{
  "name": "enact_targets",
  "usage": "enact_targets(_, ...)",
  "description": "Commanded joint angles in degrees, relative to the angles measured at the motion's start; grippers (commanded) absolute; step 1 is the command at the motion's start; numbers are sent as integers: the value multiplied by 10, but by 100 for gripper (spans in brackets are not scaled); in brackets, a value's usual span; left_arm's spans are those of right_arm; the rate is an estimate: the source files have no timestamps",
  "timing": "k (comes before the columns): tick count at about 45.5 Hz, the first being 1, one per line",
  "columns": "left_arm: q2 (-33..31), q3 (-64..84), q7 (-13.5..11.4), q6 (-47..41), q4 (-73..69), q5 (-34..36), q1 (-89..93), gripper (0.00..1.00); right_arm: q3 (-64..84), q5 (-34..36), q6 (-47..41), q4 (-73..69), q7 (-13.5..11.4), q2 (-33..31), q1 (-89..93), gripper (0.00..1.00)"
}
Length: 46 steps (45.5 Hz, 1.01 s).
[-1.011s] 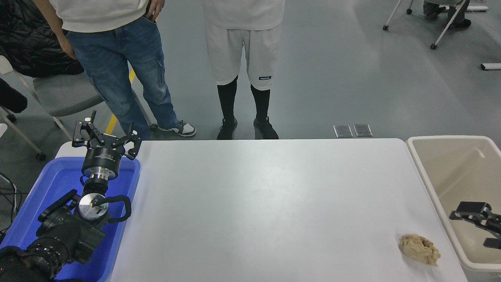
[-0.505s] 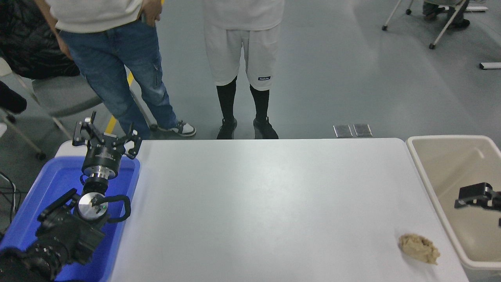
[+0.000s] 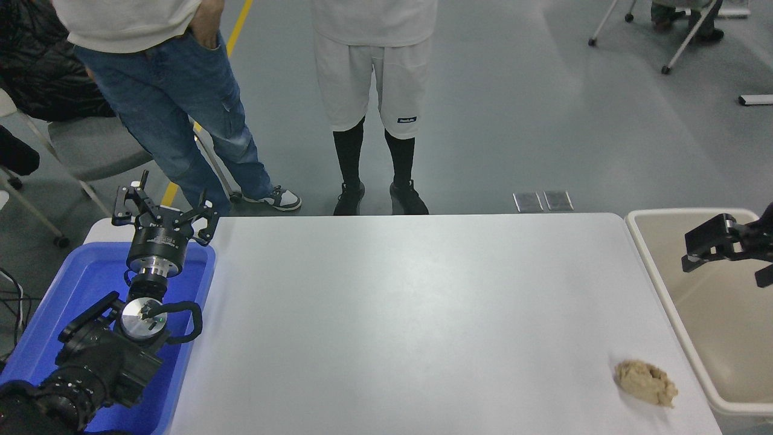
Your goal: Pick up foil plate and place in dustbin
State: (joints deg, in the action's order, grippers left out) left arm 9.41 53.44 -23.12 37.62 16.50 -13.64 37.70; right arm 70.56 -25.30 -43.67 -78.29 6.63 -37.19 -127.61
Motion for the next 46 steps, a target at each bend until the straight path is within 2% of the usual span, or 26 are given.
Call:
enact_targets(1, 0, 0, -1, -1, -1, 0, 0, 99, -76, -11, -13, 8, -1, 26, -11, 100)
enact_targets(29, 0, 0, -1, 0, 0, 0, 0, 99, -90, -99, -13, 42, -2, 57, 16, 100)
enact_targets(46, 0, 0, -1, 0, 0, 0, 0, 99, -93, -100, -13, 44, -2, 57, 17, 100)
